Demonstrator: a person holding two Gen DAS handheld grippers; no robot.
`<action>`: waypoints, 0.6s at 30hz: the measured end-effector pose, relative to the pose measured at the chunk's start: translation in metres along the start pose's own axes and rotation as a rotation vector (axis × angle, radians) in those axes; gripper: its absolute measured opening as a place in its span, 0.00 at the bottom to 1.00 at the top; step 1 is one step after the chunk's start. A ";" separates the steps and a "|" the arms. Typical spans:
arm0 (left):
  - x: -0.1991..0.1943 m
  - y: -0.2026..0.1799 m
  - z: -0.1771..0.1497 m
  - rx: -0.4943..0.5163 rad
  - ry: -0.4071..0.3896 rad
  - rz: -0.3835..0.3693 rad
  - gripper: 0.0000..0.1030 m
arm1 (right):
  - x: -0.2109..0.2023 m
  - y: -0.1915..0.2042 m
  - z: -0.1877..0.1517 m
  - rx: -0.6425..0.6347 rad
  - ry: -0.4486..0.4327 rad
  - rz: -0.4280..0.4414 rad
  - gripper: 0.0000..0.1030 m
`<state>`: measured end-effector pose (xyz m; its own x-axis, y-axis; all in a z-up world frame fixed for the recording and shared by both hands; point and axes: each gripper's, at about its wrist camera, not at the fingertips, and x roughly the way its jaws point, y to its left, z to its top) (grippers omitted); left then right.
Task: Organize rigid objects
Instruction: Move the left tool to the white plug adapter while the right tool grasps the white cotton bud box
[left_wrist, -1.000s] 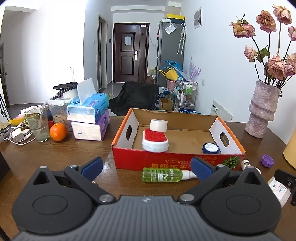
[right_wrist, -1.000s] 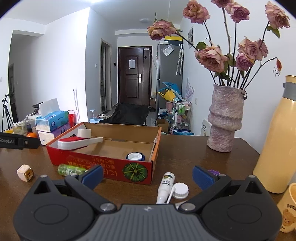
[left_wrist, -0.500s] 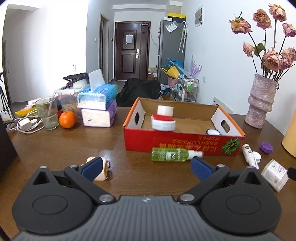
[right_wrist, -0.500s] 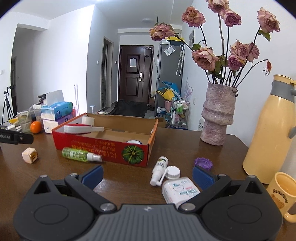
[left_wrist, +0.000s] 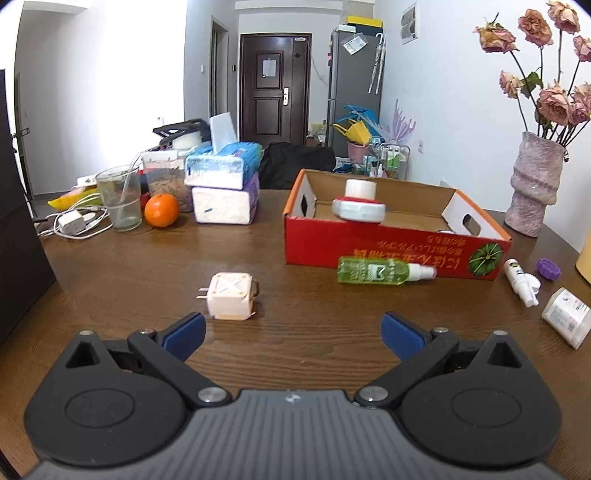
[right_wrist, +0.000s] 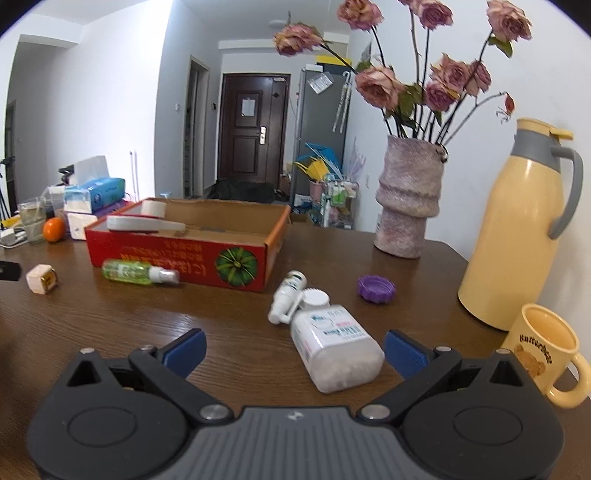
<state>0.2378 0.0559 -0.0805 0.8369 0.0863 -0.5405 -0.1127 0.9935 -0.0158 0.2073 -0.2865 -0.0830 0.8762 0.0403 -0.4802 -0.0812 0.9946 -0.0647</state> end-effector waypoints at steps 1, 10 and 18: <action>0.001 0.002 -0.001 -0.002 0.002 0.004 1.00 | 0.003 -0.002 -0.001 0.000 0.008 -0.008 1.00; 0.009 0.016 -0.004 -0.013 0.012 0.046 1.00 | 0.051 -0.027 -0.005 -0.001 0.096 -0.060 1.00; 0.013 0.022 -0.006 -0.015 0.021 0.060 1.00 | 0.111 -0.047 -0.005 0.048 0.159 -0.057 0.98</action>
<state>0.2433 0.0782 -0.0928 0.8169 0.1445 -0.5583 -0.1711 0.9853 0.0046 0.3062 -0.3290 -0.1381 0.7923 -0.0280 -0.6095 -0.0075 0.9984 -0.0556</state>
